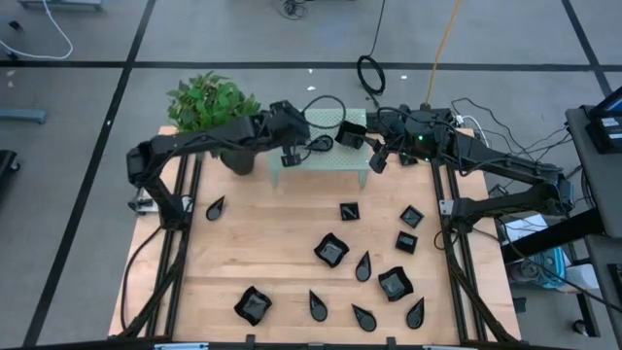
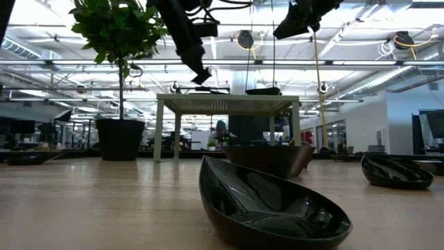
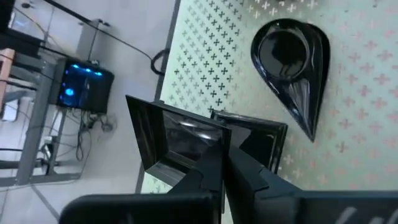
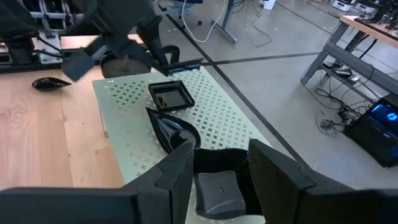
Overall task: Pick & Place Mini shaped plates
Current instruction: Stack the square plate on top of the other square plate on the shelf
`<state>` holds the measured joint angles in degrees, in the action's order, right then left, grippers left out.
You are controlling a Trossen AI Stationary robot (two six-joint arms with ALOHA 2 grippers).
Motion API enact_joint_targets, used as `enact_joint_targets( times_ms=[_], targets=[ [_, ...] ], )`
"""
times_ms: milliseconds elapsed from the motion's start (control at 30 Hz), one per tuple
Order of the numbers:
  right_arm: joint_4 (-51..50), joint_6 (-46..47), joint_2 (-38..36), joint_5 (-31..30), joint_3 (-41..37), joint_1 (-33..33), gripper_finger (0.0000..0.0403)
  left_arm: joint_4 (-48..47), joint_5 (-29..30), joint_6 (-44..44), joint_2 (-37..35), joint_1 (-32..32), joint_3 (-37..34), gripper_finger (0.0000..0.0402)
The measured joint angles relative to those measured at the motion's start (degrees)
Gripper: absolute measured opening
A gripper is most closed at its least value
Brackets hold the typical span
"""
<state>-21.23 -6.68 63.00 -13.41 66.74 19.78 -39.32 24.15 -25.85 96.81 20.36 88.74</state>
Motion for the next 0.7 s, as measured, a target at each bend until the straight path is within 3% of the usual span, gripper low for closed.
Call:
enact_joint_targets(
  times_ms=[200,700],
  targets=[
    [0.0,0.0,0.0,0.0,0.0,0.0,0.0142,-4.0,-3.2,0.0,0.1,1.0,0.0,0.0012],
    [0.0,0.0,0.0,0.0,0.0,0.0,0.0142,-0.7,-6.9,0.0,2.4,0.5,0.0,0.0004]
  ],
)
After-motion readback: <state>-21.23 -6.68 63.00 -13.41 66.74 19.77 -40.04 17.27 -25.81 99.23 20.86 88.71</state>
